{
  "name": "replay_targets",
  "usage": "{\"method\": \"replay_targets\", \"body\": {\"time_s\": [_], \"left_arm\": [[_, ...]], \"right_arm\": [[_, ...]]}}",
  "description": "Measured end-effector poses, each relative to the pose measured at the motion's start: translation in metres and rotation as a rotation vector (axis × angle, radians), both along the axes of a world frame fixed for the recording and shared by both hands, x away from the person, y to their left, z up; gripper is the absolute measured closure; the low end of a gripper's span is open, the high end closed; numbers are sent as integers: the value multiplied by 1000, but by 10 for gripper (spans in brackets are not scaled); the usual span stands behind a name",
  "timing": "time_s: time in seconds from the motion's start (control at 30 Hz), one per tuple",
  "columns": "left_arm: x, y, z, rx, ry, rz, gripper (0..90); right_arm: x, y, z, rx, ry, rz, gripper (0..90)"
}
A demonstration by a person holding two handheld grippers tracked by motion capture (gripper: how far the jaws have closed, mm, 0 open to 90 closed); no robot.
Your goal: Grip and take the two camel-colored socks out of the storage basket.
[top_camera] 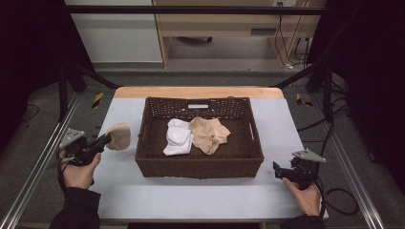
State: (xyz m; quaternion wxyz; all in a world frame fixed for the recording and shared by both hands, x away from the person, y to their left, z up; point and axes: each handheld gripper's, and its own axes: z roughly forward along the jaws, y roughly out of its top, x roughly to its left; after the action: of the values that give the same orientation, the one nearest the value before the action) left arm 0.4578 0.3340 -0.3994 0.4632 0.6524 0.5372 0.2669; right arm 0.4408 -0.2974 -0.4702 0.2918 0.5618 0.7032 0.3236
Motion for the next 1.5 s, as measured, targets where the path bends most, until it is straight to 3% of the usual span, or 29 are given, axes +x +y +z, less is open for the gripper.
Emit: {"method": "replay_targets", "body": {"time_s": [0.2, 0.57, 0.67, 0.83, 0.97, 1.0, 1.03, 1.1, 1.2, 1.5], "left_arm": [[6, -3, -22, 47, 90, -9, 860], [13, -8, -43, 111, 174, -36, 813], [13, -8, -44, 121, 155, -28, 723], [11, -7, -36, 99, 95, -14, 608], [8, -9, -29, 81, 68, -16, 604], [6, -12, -21, 67, 37, -21, 599], [6, -12, -21, 67, 37, -21, 597], [2, -17, -9, 48, -6, -26, 588], [-2, -22, 0, 42, -40, -29, 581], [-8, -38, 20, 24, -80, -57, 573]], "right_arm": [[0, 1, -1, -4, 6, 4, 51], [0, 1, -1, -6, 8, 4, 50], [0, 1, -1, -7, 8, 6, 51], [0, 0, -1, -6, 7, 4, 51], [0, 0, -1, -5, 5, 4, 50], [0, 0, -1, -1, 6, 1, 50], [0, 0, -1, -1, 6, 1, 50], [0, 0, -1, -1, 3, 0, 50], [0, 0, 0, 1, 2, 1, 49], [0, -1, 0, 6, -4, -2, 46]]}}
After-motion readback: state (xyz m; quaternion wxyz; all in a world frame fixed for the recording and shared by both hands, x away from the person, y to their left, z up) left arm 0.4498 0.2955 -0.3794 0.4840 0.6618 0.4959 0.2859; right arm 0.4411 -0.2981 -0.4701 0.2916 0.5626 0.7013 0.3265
